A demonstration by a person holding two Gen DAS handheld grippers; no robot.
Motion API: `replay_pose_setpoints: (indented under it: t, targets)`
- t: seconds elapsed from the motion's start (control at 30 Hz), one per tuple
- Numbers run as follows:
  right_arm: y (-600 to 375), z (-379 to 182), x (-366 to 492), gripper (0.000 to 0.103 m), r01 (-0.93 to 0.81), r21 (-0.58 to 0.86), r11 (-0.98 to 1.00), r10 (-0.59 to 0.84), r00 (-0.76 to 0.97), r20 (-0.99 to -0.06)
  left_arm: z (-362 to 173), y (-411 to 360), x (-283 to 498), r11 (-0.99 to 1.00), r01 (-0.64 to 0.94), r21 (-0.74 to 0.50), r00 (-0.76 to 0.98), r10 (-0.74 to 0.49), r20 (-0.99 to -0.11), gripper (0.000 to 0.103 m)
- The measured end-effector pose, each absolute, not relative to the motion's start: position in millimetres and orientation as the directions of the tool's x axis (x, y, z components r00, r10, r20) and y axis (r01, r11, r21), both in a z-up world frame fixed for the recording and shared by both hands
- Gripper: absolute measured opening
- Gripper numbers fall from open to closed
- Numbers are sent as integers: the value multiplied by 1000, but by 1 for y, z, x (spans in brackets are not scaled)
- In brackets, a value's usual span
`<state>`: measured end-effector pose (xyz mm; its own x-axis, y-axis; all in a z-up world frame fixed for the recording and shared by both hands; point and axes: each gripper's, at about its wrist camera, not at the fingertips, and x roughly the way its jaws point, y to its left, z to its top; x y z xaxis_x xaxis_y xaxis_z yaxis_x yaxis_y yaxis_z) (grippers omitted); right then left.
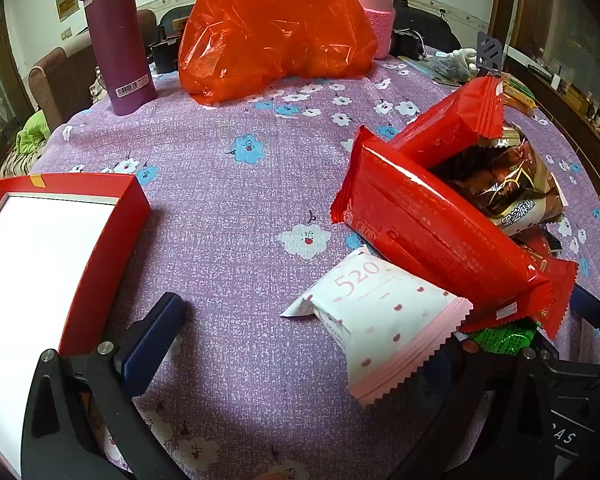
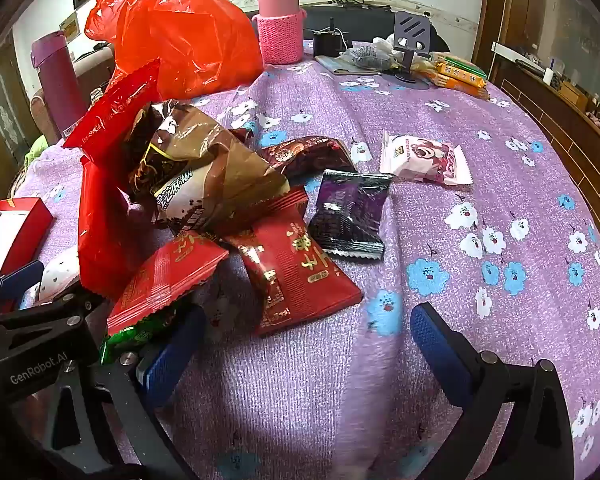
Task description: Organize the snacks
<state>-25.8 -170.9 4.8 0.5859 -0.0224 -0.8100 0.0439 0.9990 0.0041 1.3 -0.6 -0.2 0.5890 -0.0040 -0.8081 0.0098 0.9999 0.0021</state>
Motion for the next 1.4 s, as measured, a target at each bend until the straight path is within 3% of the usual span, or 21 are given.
replay_pose_setpoints:
  t: [0.27, 0.43, 0.53, 0.97, 1.4]
  targets:
    - [-171, 4, -25, 103, 40, 4, 999, -20, 578, -816, 1, 0, 1, 999, 33, 7, 583, -13, -813, 103]
    - [-179, 13, -23, 102, -37, 63, 997, 73, 483, -873, 31, 8, -18, 1000, 15, 20, 671, 5, -741, 103]
    - [-188, 27, -36, 102, -41, 139, 989, 141, 512, -848, 53, 14, -31, 999, 0, 35, 718, 24, -696, 103]
    - [-164, 106, -96, 102, -135, 61, 989, 139, 701, -699, 110, 23, -76, 999, -7, 54, 808, 38, -588, 103]
    - [-159, 125, -105, 102, -144, 75, 987, 157, 723, -673, 127, 36, -94, 999, -22, 49, 834, 45, -551, 103]
